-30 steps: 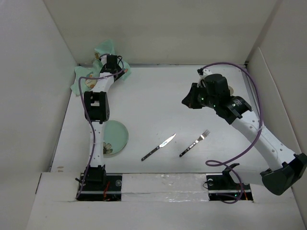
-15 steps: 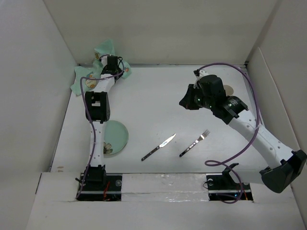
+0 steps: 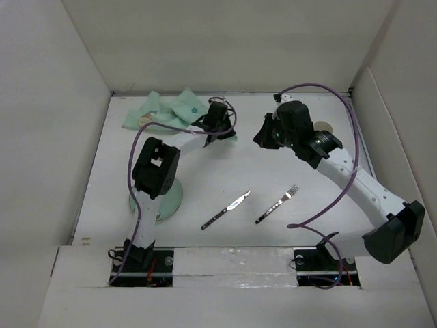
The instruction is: Set the dinner table for one person
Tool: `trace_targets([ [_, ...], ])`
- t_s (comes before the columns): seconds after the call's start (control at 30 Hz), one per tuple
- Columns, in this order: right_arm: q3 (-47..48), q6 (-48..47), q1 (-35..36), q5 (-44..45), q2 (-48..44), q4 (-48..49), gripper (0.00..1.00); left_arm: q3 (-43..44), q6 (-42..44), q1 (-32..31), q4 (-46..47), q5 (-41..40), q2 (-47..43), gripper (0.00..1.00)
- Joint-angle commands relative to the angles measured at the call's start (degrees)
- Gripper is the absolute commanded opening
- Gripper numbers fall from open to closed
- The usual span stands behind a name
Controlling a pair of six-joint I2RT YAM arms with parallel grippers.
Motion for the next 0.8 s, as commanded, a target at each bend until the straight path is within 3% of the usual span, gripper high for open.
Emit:
trace_targets([
  [0.0,2.3,1.4,-1.8,4.8,1.4,2.0,0.00,-5.3,-1.5,-3.9,3.6,4.7,-7.3,0.00],
  [0.13,0.4,2.5,-3.0,5.6,1.0,2.7,0.00,-8.3,-3.3,-8.3,2.7,3.4,-11.8,0.00],
  [0.17,-1.0,2.6,-3.0,6.5,0.4,3.4,0.00,-8.4,-4.2,-8.4,2.4,3.7,-12.3,0.12],
  [0.27,-3.2,2.9,-3.6,6.4,-1.4,6.2,0.20,-8.3,-2.8,-8.4,0.2,2.4,-14.7,0.44],
  [0.3,-4.4,3.1,-4.1,6.3,-1.5,6.6,0.25,-7.7,-2.2,-7.3,-0.7,1.8,-15.6,0.48],
  [0.33,-6.1,3.8,-4.9,5.6,-1.5,7.9,0.39,-7.3,0.3,-6.0,-1.8,-0.7,-18.2,0.54],
  [0.4,-6.8,4.6,-5.5,5.2,-0.9,8.9,0.45,-7.4,1.0,-4.4,-4.3,-1.6,-20.7,0.54],
  [0.43,-7.3,4.9,-6.2,4.6,-0.4,9.6,0.45,-7.6,1.8,-3.6,-4.7,-4.6,-21.9,0.54],
  [0.47,-7.7,5.0,-6.2,4.1,0.2,10.2,0.38,-8.9,3.3,-2.7,-5.1,-5.9,-23.2,0.53],
  [0.5,-8.4,5.5,-6.2,3.7,0.9,11.2,0.07,-9.9,4.0,-1.1,-5.7,-7.4,-26.1,0.53],
  [0.53,-8.4,6.0,-6.8,3.0,3.0,11.5,0.00,-11.2,4.6,-0.1,-5.9,-10.3,-27.6,0.52],
  [0.6,-8.1,6.1,-6.8,0.6,5.6,12.8,0.00,-16.1,4.6,2.8,-6.2,-11.7,-31.0,0.51],
  [0.7,-7.2,5.7,-6.8,-2.5,11.0,14.4,0.02,-22.7,1.8,12.0,-6.2,-8.1,-34.0,0.50],
  [0.77,-6.2,5.2,-6.8,-4.1,14.8,15.3,0.23,-27.6,0.7,19.1,-4.8,-3.9,-35.1,0.51],
])
